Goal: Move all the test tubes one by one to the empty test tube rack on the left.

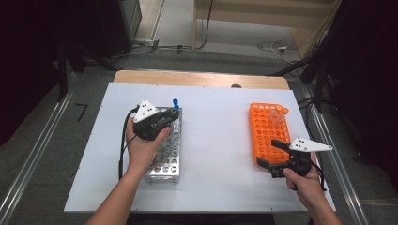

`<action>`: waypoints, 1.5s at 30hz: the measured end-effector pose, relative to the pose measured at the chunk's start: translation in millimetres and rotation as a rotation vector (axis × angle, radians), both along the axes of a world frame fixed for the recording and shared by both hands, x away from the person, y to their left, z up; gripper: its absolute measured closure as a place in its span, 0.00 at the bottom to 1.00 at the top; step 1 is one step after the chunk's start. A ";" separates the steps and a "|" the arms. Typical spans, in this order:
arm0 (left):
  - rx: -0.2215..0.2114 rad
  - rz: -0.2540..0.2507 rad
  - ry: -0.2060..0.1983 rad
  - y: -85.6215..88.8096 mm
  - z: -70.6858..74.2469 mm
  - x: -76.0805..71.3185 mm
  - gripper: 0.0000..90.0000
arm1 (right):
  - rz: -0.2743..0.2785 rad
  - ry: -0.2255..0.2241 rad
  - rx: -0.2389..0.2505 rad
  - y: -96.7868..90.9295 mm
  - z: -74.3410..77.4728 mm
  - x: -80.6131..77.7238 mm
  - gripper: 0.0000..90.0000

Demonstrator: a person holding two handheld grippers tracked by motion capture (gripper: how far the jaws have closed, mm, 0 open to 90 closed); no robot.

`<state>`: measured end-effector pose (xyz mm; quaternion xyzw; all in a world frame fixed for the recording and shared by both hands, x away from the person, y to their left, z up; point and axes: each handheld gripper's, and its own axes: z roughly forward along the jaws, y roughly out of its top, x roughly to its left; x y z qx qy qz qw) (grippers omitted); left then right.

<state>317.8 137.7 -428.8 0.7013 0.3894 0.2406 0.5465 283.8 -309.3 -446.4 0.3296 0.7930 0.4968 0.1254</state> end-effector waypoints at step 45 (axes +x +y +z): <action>-0.103 -0.077 0.050 17.6 -0.9 -31.3 0.10 | -0.074 -0.015 0.003 -8.8 3.3 17.3 0.02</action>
